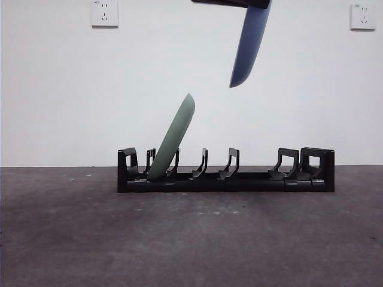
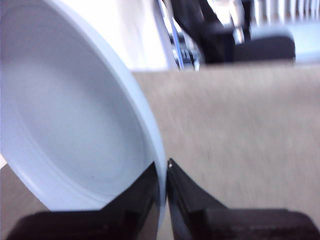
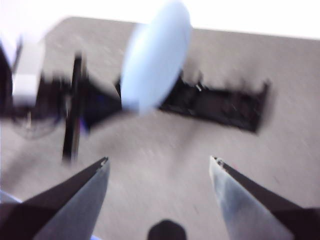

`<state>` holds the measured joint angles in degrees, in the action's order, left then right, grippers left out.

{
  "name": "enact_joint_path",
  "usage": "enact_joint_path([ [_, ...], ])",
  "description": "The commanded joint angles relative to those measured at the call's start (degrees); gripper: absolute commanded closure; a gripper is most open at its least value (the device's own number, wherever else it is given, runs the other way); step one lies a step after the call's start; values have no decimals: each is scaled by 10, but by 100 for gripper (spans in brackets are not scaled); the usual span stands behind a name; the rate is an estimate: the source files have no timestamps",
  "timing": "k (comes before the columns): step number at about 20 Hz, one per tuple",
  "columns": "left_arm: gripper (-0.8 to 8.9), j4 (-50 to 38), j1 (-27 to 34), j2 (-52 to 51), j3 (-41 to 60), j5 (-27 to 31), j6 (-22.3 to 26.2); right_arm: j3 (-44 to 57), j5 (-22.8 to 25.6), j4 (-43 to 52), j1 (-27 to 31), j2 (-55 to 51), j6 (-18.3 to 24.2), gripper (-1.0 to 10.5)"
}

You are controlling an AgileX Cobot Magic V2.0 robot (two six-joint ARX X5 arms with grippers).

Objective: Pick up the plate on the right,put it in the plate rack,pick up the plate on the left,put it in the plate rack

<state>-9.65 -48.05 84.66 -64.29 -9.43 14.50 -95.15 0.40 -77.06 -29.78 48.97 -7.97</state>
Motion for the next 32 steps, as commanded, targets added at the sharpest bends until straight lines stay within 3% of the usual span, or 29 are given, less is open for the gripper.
enact_joint_path([
  [1, 821, -65, 29, 35, -7, -21, -92, 1, 7, -18, -2, -10, -9, 603],
  [10, 821, -56, 83, 196, -136, -4, -127, 3, 6, -18, -2, -15, -11, 604],
  [19, 822, -49, 113, 261, -139, -29, -132, 3, 7, -18, -2, -15, -10, 604],
  [32, 813, -1, 116, 294, -139, 19, -114, 51, 7, -18, -2, -15, -10, 604],
])
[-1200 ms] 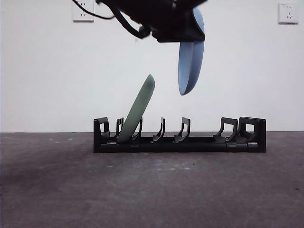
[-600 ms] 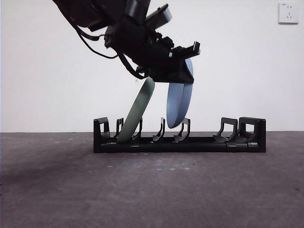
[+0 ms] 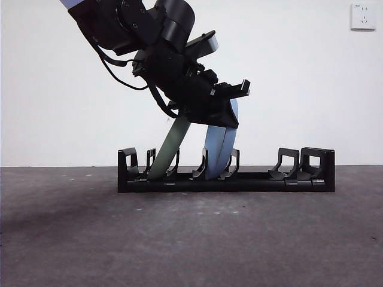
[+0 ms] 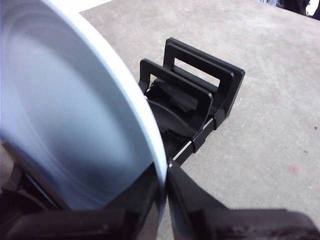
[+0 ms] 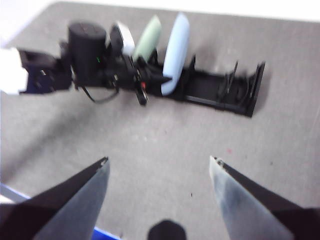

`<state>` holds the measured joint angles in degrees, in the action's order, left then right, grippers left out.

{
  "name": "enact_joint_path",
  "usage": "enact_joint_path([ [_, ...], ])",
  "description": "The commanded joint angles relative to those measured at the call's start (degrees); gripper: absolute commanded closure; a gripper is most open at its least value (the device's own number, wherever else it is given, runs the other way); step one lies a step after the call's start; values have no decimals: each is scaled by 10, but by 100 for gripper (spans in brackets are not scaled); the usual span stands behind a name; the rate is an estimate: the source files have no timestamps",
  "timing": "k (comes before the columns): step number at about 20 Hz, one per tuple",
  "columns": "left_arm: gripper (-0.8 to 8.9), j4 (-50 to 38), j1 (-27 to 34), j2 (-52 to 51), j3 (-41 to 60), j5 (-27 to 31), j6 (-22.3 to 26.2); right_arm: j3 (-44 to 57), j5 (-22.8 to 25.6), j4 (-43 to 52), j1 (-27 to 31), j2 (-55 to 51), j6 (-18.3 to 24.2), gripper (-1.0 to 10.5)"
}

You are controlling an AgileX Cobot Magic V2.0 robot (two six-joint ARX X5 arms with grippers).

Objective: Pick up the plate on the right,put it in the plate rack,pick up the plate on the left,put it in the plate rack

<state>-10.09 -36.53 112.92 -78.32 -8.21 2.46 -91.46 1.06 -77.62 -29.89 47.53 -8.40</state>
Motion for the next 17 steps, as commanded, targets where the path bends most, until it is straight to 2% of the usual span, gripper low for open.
enact_joint_path([
  [1, 810, 4, 1, 11, 1, 3, 6, 24, 0, -12, -1, -1, -5, 604],
  [2, 784, 4, 0, 11, 1, 2, 5, 33, 0, -12, -1, -1, -5, 604],
  [4, 643, 7, 0, 11, 1, 3, 5, 45, 0, -12, -1, -1, -5, 604],
  [5, 615, 10, 0, 11, 1, 3, 5, 46, 0, -12, -1, -1, -4, 604],
  [17, 615, 19, -18, 1, 1, -12, -10, 46, 0, -12, -1, -1, -5, 604],
])
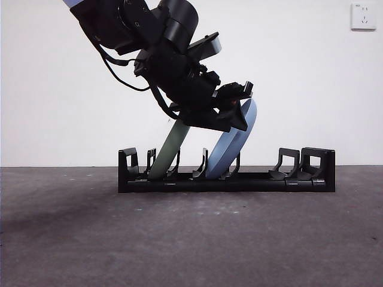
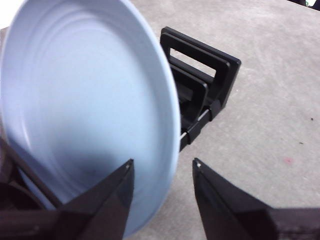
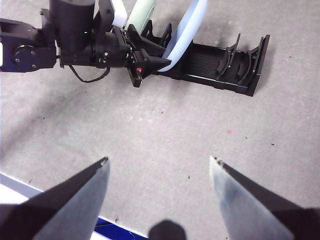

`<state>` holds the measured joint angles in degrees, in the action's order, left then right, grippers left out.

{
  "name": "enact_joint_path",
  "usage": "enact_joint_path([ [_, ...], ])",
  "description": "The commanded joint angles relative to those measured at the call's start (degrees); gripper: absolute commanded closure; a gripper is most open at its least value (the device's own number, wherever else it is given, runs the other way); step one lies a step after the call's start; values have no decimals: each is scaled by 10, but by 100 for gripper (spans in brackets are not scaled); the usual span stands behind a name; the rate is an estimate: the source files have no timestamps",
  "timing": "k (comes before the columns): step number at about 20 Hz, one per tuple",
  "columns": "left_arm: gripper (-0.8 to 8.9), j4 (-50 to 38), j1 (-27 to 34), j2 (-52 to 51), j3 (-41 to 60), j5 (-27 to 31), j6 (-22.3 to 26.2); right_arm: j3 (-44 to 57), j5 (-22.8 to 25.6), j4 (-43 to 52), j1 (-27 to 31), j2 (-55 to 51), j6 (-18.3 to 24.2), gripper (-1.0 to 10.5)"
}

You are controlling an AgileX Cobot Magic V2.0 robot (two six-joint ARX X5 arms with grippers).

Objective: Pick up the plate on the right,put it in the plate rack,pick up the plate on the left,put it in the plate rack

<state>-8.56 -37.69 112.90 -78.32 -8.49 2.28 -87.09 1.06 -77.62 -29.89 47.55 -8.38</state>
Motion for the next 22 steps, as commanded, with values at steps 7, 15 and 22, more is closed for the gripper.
enact_joint_path([
  [7, 615, 92, -7, -82, 1, -9, -8, 3, 0, -12, -1, -1, -4, 604],
  [15, 621, 342, -10, -257, 1, -74, -8, 3, -2, -12, -1, -1, 12, 604],
  [22, 621, 585, -10, -425, 1, -97, -7, 3, -48, -12, -1, -1, 30, 604],
])
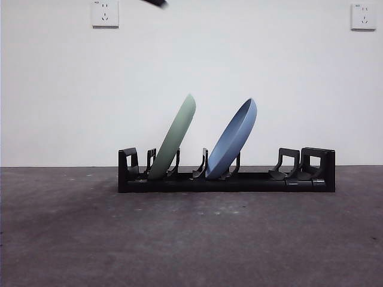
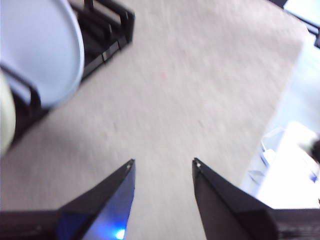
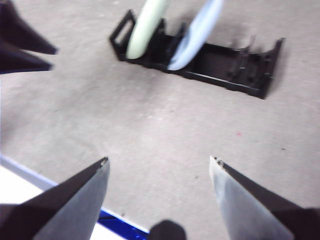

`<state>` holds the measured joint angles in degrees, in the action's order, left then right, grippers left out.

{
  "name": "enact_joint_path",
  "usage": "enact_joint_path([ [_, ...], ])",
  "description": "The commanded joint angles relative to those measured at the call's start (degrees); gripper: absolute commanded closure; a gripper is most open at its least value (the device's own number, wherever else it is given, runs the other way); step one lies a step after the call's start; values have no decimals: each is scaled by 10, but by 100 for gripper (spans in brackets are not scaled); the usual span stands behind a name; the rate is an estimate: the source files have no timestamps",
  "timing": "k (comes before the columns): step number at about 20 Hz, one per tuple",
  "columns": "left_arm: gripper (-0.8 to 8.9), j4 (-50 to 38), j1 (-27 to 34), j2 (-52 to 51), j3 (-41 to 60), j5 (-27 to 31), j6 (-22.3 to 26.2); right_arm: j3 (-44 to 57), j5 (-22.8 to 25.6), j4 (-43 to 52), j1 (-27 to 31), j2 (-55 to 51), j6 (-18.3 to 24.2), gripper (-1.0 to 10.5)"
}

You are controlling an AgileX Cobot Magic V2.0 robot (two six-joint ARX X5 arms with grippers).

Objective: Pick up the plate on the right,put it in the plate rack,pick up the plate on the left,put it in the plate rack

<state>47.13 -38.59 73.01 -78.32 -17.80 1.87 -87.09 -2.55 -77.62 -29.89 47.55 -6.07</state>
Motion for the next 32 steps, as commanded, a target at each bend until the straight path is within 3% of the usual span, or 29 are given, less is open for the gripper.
enact_joint_path([
  [1, 621, 52, -1, -48, 1, -5, -3, 3, -23, -12, -1, -1, 7, 604],
  [6, 621, 135, -1, -137, 1, -6, -3, 3, -69, -13, -1, -1, 7, 604],
  [10, 626, 158, -1, -177, 1, -6, -3, 3, -71, -13, -1, -1, 7, 606],
  [11, 629, 161, -1, -183, 1, -6, -3, 3, -71, -13, -1, -1, 7, 645],
  [13, 641, 166, -1, -190, 1, -6, -3, 3, -71, -13, -1, -1, 8, 863],
  [15, 826, 167, -1, -192, 1, -6, -2, 3, -71, -13, -1, -1, 12, 959],
  [19, 821, 167, -1, -192, 1, -6, -1, 3, -71, -13, -1, -1, 18, 958],
  [22, 818, 167, -1, -192, 1, -5, -1, 3, -70, -12, -1, -1, -9, 944],
  [26, 817, 166, -1, -190, 1, -2, -1, 3, -66, -12, -1, 3, -8, 945],
  [32, 818, 166, -1, -188, 1, -2, -1, 3, -31, -12, -1, 15, -8, 945],
])
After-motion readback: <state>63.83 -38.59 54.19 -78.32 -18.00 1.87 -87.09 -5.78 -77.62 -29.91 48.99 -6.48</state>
